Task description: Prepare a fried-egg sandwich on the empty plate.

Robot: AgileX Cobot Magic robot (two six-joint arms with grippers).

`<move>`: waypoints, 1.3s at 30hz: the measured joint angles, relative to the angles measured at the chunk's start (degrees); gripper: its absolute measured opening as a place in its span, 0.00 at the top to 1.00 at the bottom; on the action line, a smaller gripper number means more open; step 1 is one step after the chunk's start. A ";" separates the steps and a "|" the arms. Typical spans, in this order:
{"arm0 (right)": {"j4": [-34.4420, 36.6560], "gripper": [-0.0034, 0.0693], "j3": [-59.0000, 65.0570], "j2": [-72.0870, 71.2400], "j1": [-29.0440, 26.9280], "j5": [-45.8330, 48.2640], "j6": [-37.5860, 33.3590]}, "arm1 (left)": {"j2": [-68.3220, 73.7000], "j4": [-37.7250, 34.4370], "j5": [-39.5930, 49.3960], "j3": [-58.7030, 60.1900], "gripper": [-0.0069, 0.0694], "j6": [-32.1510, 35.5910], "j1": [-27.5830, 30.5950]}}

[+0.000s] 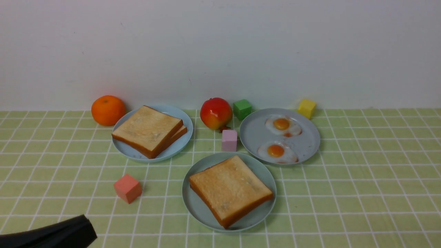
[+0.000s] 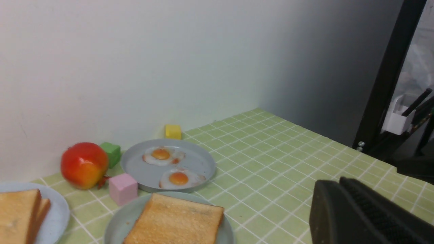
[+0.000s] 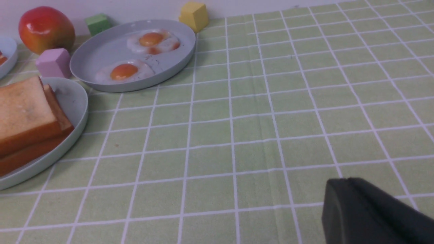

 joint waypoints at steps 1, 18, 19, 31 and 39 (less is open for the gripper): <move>0.00 0.94 0.00 0.00 0.00 0.00 0.00 | -0.44 0.43 -0.14 0.20 0.87 0.00 1.20; 0.00 0.92 0.00 0.00 0.00 0.00 0.02 | -16.24 4.94 9.79 15.46 0.93 -17.94 41.38; 0.00 0.92 0.00 0.00 -0.07 0.00 0.02 | -16.24 5.02 11.94 15.59 0.93 -18.21 42.02; 0.00 0.91 0.00 0.00 -0.06 0.05 0.02 | -16.24 8.26 23.45 15.93 0.93 -17.66 43.20; 0.00 0.91 0.00 0.00 -0.06 0.05 0.02 | -16.24 8.26 23.45 15.93 0.93 -17.66 43.20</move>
